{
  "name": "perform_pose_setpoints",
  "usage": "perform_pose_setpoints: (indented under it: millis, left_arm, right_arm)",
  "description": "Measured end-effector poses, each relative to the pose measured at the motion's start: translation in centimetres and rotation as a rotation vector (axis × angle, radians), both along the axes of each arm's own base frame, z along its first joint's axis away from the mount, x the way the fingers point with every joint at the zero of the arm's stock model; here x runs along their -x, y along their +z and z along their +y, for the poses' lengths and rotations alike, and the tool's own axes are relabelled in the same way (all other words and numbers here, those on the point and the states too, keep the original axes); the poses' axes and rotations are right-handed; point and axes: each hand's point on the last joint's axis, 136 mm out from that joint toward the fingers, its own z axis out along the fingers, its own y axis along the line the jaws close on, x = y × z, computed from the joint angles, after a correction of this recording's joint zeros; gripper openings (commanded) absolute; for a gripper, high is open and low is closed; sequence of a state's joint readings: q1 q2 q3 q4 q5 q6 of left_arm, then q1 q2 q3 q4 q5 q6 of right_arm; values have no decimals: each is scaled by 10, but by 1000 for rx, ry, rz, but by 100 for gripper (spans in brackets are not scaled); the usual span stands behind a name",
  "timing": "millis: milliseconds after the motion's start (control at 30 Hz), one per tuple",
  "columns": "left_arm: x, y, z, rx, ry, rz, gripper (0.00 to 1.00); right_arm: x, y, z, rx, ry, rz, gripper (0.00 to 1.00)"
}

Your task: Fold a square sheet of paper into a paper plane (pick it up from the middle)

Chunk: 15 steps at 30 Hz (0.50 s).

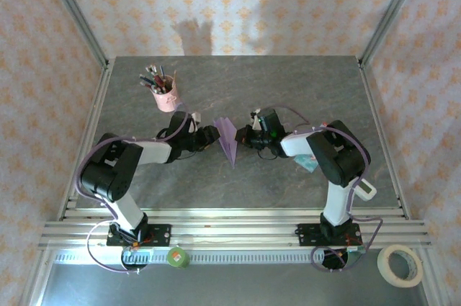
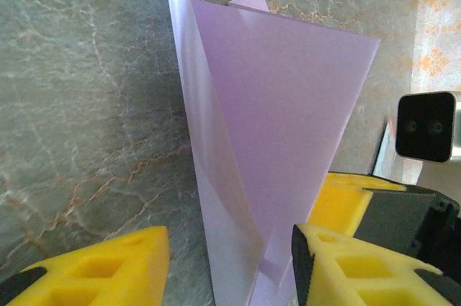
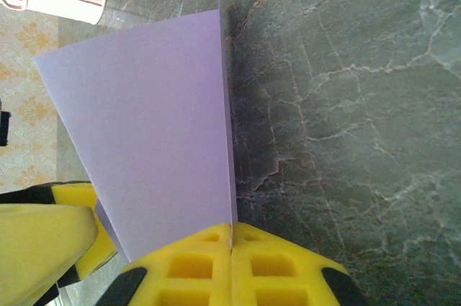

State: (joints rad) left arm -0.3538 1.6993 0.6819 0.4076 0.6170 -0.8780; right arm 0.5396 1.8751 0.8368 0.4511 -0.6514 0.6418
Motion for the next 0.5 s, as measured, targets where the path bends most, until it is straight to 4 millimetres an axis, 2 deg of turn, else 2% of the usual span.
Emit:
perform_pose_setpoints:
  millis: [233,500]
  left_arm:
    - [-6,-9,3,-36,21,32,24]
    - [-6,-17,12,-87,51,45,9]
  right_arm:
    - [0,0,0,1,-1,0,4]
    - [-4,-1,-4,12,-22,-5,3]
